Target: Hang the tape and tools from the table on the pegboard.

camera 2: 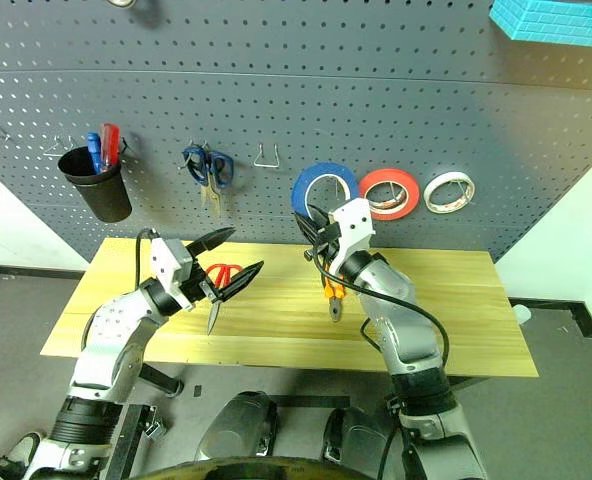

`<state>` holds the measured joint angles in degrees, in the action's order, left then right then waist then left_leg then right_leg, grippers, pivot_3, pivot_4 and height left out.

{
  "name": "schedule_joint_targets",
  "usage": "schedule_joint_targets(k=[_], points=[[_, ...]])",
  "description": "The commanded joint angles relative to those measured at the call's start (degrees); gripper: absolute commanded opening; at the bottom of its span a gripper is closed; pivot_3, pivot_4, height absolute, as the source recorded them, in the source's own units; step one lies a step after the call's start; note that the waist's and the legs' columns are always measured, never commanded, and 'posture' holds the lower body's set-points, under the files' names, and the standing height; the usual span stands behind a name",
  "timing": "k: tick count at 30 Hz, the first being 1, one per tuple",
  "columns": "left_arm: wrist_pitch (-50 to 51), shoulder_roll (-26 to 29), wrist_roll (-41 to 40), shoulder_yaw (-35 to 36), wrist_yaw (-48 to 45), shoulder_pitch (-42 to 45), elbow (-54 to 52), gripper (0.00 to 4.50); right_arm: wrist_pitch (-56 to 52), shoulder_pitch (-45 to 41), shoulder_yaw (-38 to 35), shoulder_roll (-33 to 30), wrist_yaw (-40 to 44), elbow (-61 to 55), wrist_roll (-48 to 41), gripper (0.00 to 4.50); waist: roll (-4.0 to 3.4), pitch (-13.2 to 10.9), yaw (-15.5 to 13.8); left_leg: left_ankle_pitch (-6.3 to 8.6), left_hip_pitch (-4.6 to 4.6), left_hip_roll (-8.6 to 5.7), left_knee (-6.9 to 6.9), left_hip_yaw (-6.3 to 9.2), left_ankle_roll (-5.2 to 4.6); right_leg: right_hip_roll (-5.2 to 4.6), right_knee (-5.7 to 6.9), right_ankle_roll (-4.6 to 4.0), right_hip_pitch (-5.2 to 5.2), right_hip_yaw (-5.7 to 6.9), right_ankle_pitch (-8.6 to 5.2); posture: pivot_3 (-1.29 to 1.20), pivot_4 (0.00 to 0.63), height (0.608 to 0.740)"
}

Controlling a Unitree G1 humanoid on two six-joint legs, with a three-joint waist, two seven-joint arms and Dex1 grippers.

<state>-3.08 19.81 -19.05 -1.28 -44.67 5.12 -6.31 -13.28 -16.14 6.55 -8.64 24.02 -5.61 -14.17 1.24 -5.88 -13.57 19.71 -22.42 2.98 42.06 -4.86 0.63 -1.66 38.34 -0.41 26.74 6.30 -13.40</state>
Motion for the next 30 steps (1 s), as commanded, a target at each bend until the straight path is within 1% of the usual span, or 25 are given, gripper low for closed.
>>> schedule_joint_targets(k=[1, 10, 22, 30], points=[[-0.1, 0.6, -0.9, 1.1, 0.4, 0.0, -2.5, 4.50, 2.4, -1.6, -0.8, 0.7, 0.1, -0.3, 0.0, 0.66, 0.00, 0.0, 0.0, 0.00, 0.00, 0.00, 0.00, 0.01, 0.00, 0.00, 0.00, 0.00, 0.00, 0.00, 0.00, 0.39, 0.057, 0.676], [0.5, 1.2, -1.1, 1.0, 0.7, -0.4, -3.5, 4.50, 3.1, -1.2, -0.7, 1.3, -0.2, 1.7, 0.5, 0.66, -0.01, 0.0, 0.0, 0.00, 0.01, 0.02, 0.01, 0.03, 0.00, -0.01, 0.02, 0.00, -0.01, 0.02, 0.00, 0.39, 0.064, 0.676], [0.6, 1.1, -1.1, 0.7, 0.8, 0.4, -3.3, 4.50, 9.4, -8.4, -1.6, 2.8, 0.8, 14.9, 1.9, 0.66, -0.02, 0.0, 0.1, 0.00, -0.01, 0.00, 0.02, 0.03, 0.00, 0.00, 0.08, -0.01, 0.01, 0.03, 0.00, 0.40, 0.057, 0.676], [1.1, 1.3, -1.1, 0.8, 1.2, 0.3, -4.0, 4.50, 15.1, -13.0, -3.5, 3.8, 1.5, 27.0, 2.4, 0.66, -0.02, 0.0, 0.1, 0.00, 0.00, -0.01, 0.03, 0.03, 0.00, -0.01, 0.11, -0.01, 0.01, 0.03, 0.00, 0.41, 0.058, 0.676]])
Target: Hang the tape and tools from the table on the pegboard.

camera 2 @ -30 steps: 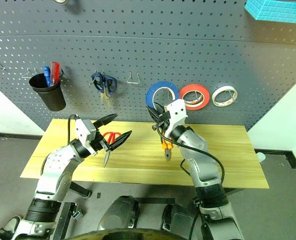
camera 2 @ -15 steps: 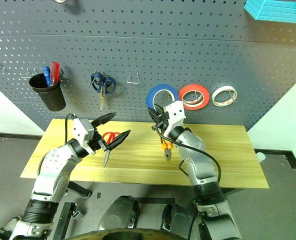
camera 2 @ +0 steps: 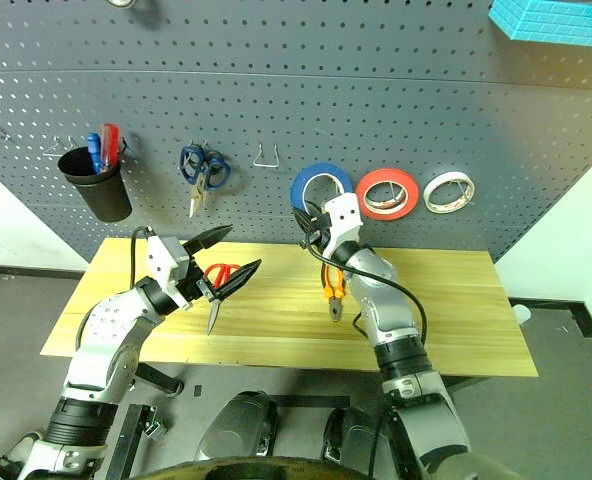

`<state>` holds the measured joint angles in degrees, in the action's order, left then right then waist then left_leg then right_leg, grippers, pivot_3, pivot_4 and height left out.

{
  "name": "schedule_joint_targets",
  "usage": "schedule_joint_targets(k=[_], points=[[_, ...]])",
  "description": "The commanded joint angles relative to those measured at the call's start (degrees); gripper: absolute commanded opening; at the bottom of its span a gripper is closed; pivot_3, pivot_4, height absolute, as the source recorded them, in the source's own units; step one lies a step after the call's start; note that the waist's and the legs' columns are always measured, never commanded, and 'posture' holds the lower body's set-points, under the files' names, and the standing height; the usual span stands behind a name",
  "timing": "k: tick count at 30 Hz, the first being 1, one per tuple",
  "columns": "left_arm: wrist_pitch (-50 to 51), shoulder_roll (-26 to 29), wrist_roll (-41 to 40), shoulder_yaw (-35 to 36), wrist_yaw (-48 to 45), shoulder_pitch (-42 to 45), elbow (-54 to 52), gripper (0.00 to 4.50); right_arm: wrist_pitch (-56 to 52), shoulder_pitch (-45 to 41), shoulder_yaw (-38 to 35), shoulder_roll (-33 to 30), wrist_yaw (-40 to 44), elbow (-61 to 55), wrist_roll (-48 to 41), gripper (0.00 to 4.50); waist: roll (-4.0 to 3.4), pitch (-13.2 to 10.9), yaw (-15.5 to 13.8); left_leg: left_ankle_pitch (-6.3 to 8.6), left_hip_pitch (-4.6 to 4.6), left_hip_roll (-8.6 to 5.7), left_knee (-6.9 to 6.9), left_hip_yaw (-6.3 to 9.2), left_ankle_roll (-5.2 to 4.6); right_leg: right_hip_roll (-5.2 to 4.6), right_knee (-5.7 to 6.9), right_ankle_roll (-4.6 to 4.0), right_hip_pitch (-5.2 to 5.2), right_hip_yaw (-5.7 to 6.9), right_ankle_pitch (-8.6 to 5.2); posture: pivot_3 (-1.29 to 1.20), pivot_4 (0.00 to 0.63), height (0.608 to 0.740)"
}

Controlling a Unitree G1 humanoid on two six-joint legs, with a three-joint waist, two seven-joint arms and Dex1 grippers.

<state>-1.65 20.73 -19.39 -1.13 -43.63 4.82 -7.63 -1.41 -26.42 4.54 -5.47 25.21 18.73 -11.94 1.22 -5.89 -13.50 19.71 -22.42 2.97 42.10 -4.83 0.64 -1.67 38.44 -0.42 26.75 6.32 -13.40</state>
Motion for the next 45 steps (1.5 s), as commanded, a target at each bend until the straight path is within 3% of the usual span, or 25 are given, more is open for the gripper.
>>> schedule_joint_targets(k=[1, 17, 29, 40, 41, 45], points=[[-0.3, 0.4, -0.7, 0.7, 0.2, 0.6, -2.8, 4.50, 4.0, -3.4, -1.7, 0.7, 0.3, 4.2, 0.3, 0.66, 0.00, 0.0, 0.0, 0.00, 0.00, 0.00, 0.00, 0.00, 0.00, 0.00, 0.01, 0.00, 0.00, 0.00, 0.00, 0.41, 0.059, 0.676], [1.5, 0.6, -0.8, 0.8, 2.0, -0.6, -5.7, 4.50, 12.9, -14.6, -4.4, 3.3, -0.4, 25.4, 2.5, 0.65, -0.07, 0.0, 0.2, -0.01, 0.03, 0.03, 0.01, 0.00, 0.01, 0.01, 0.15, -0.02, 0.04, -0.02, -0.01, 0.43, 0.073, 0.676], [1.4, 0.7, -0.2, 0.8, 2.6, -0.4, -5.2, 4.50, 14.7, -17.0, -5.5, 3.6, -1.2, 30.1, 3.3, 0.65, -0.12, -0.1, 0.2, -0.02, 0.05, 0.03, 0.06, 0.02, 0.03, -0.01, 0.46, -0.18, 0.14, -0.06, -0.12, 0.43, 0.074, 0.676], [1.3, 0.6, 0.0, 0.8, 2.7, 0.0, -4.8, 4.50, 14.5, -16.7, -5.5, 3.5, -2.5, 30.2, 4.7, 4.29, -0.14, -0.1, 0.1, -0.02, -0.11, 0.03, 0.07, 0.04, 0.03, -0.02, 0.66, -0.33, 0.39, -0.06, -0.22, 0.43, 0.075, 0.676], [1.2, 0.6, 0.0, 0.8, 2.8, 0.0, -4.8, 4.50, 14.5, -16.7, -5.4, 3.5, -2.5, 30.3, 4.7, 4.47, -0.14, -0.1, 0.1, -0.02, -0.11, 0.03, 0.07, 0.04, 0.03, -0.02, 0.66, -0.33, 0.39, -0.06, -0.22, 0.43, 0.075, 0.676], [1.2, 0.7, 0.0, 0.9, 2.8, -0.2, -5.0, 4.50, 14.0, -15.9, -5.4, 3.5, -1.9, 29.7, 4.7, 4.47, -0.14, -0.1, 0.1, -0.02, -0.12, 0.03, 0.07, 0.04, 0.03, -0.03, 0.66, -0.32, 0.39, -0.06, -0.22, 0.43, 0.076, 0.676]])
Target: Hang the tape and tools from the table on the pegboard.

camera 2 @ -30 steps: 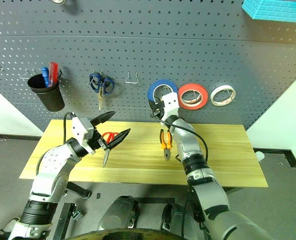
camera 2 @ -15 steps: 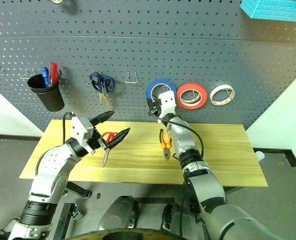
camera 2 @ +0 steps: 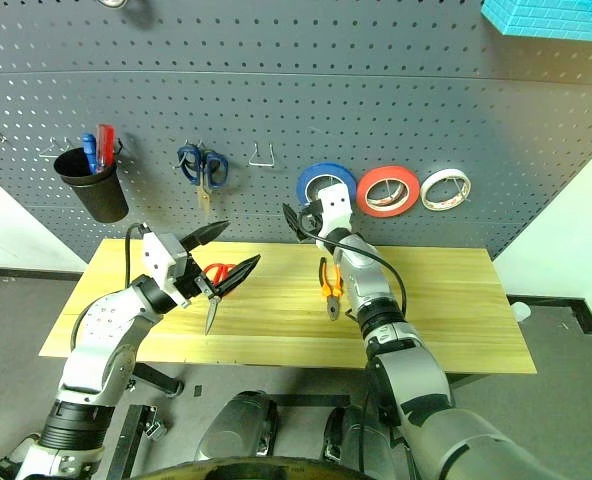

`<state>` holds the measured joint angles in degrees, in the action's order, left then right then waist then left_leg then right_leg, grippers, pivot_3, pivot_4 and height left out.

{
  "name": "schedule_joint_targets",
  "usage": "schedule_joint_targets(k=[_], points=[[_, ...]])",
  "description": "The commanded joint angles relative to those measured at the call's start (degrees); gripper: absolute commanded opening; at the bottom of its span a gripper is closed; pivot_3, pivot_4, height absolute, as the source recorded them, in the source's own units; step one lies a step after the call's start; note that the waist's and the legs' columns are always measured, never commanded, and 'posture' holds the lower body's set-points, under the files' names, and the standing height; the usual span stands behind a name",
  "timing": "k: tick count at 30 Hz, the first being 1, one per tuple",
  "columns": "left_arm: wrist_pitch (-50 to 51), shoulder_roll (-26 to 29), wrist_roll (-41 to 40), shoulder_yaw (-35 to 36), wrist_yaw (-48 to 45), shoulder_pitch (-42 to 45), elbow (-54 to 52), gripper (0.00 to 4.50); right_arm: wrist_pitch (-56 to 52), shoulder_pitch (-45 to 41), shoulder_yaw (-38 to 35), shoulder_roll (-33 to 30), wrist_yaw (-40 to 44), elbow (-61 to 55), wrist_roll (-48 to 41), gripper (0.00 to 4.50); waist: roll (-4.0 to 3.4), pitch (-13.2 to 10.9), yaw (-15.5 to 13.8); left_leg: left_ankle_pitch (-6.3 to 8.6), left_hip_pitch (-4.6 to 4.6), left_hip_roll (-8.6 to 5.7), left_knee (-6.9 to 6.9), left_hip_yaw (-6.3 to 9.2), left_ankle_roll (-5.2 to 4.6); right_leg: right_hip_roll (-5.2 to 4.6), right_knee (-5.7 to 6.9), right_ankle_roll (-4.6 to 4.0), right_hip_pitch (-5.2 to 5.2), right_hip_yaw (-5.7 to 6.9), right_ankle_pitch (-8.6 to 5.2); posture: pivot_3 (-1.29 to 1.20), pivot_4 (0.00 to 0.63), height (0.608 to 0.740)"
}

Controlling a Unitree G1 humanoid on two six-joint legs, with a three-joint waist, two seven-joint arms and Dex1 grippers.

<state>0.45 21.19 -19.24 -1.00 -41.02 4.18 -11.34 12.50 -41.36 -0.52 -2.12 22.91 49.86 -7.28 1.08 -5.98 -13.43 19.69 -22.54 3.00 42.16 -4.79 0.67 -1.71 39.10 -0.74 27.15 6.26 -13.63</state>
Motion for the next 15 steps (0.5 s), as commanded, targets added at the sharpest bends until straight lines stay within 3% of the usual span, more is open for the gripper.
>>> schedule_joint_targets(k=[1, 15], points=[[-0.8, 0.2, -0.2, 0.8, 0.2, 0.3, -1.4, 4.50, -0.1, -0.5, -0.2, 0.2, 0.7, -2.1, 0.0, 4.47, 0.00, 0.0, 0.0, 0.00, 0.00, 0.00, 0.00, 0.00, 0.00, 0.00, 0.00, 0.00, 0.00, 0.00, 0.00, 0.43, 0.077, 0.676], [-1.3, 1.2, 0.1, 0.5, -0.6, -1.2, -1.5, 4.50, -9.1, 12.4, 1.6, -1.3, 3.0, -26.2, -1.3, 4.47, -0.07, -0.1, 0.0, 0.00, -0.04, 0.01, -0.02, 0.03, 0.00, -0.03, -0.01, 0.04, 0.04, 0.01, -0.03, 0.42, 0.079, 0.676]])
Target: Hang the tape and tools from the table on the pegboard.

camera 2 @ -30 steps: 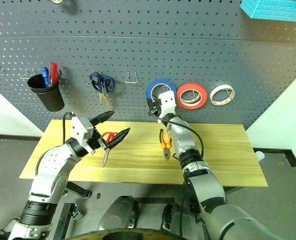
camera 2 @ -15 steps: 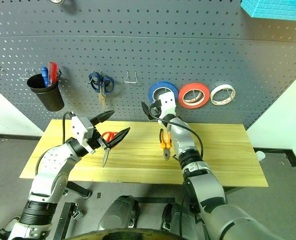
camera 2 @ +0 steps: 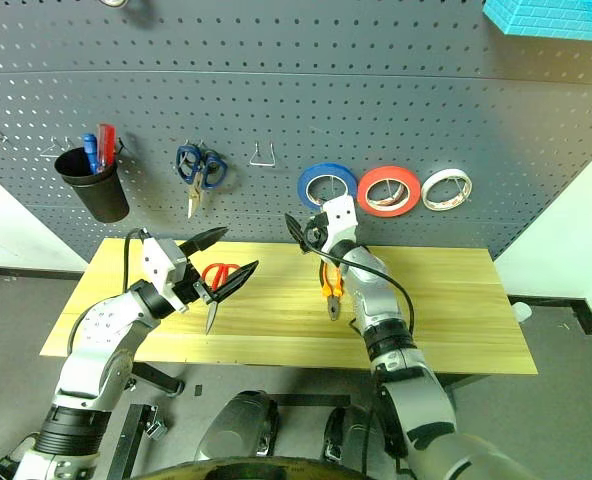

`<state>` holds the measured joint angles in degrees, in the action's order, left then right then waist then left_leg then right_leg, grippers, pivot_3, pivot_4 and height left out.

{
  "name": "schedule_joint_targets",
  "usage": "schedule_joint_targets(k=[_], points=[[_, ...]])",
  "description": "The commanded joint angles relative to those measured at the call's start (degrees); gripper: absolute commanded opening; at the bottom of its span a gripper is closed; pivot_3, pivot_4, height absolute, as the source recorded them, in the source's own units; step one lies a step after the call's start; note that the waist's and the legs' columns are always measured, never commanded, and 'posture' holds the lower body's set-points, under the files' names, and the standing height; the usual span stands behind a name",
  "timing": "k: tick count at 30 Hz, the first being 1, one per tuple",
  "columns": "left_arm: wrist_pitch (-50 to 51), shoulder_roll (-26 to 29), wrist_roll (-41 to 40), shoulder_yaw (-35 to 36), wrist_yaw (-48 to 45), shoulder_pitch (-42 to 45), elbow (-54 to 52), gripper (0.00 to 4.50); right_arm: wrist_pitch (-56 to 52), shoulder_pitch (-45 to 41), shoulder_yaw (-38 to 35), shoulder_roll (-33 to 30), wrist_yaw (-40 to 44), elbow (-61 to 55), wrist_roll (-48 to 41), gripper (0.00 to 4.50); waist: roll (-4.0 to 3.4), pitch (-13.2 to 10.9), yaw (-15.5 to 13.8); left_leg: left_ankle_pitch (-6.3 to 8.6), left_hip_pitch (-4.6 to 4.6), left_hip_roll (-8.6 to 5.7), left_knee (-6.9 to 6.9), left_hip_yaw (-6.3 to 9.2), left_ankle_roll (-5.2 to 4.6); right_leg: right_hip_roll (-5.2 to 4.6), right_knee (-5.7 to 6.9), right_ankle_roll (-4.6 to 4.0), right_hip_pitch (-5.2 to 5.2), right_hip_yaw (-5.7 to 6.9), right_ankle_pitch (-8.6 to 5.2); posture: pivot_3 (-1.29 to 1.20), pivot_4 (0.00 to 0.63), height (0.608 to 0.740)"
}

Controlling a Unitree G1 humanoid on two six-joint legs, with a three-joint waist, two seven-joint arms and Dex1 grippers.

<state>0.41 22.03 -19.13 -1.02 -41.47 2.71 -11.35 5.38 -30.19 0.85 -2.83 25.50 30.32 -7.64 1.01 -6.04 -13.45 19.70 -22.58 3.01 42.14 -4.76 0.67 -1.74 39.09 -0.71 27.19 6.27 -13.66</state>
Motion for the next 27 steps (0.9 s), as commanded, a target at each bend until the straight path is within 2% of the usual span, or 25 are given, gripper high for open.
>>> schedule_joint_targets(k=[1, 8, 14, 19, 23, 27], points=[[-1.2, 0.3, 0.0, 0.5, -0.2, 0.3, -1.4, 4.50, -2.8, 2.0, 0.3, -0.7, 0.5, -8.2, -1.0, 4.47, 0.00, 0.0, 0.0, 0.00, 0.00, 0.00, 0.00, 0.01, 0.00, 0.00, 0.00, 0.00, 0.00, 0.00, 0.00, 0.42, 0.079, 0.676], [-1.4, 0.9, 1.3, 0.5, 0.0, -0.3, -0.8, 4.50, -12.0, 9.3, 1.2, -2.0, -0.5, -21.7, -2.0, 4.47, -0.02, 0.0, 0.0, 0.00, -0.01, 0.00, -0.04, 0.00, 0.00, 0.00, -0.05, 0.02, 0.00, 0.00, -0.01, 0.43, 0.075, 0.676], [1.5, 4.0, 3.9, 1.1, 1.0, -3.1, 0.3, 4.50, -28.0, 14.1, 4.8, -1.5, -8.8, -32.1, 2.9, 4.47, -0.12, -0.1, 0.0, 0.01, 0.03, 0.05, -0.11, 0.00, 0.01, -0.05, -0.07, -0.02, 0.01, 0.01, -0.06, 0.42, 0.087, 0.676], [6.5, 5.2, 4.5, 0.3, 2.1, -4.8, -1.1, 4.50, -35.7, 14.4, 6.8, 1.1, -14.3, -33.2, 5.3, 4.47, -0.29, -0.4, 0.1, 0.01, 0.07, 0.15, -0.13, 0.02, 0.02, 0.00, -0.08, -0.07, 0.02, 0.05, -0.10, 0.42, 0.105, 0.676], [11.2, 5.6, 5.2, 0.7, 4.1, -7.3, -1.6, 4.50, -42.2, 12.8, 8.3, 2.5, -18.0, -29.8, 7.7, 4.47, -0.59, -1.1, 0.2, 0.01, 0.05, 0.17, -0.13, 0.01, 0.02, -0.03, -0.11, -0.07, 0.03, 0.05, -0.12, 0.42, 0.129, 0.676], [15.0, 5.3, 5.4, 0.9, 6.5, -8.9, -3.5, 4.50, -45.7, 10.1, 8.8, 3.2, -18.9, -26.3, 8.2, 4.47, -0.55, -1.9, 0.4, 0.01, -0.07, 0.16, -0.15, 0.00, 0.02, -0.02, -0.13, -0.03, 0.14, 0.05, -0.14, 0.42, 0.152, 0.676]])
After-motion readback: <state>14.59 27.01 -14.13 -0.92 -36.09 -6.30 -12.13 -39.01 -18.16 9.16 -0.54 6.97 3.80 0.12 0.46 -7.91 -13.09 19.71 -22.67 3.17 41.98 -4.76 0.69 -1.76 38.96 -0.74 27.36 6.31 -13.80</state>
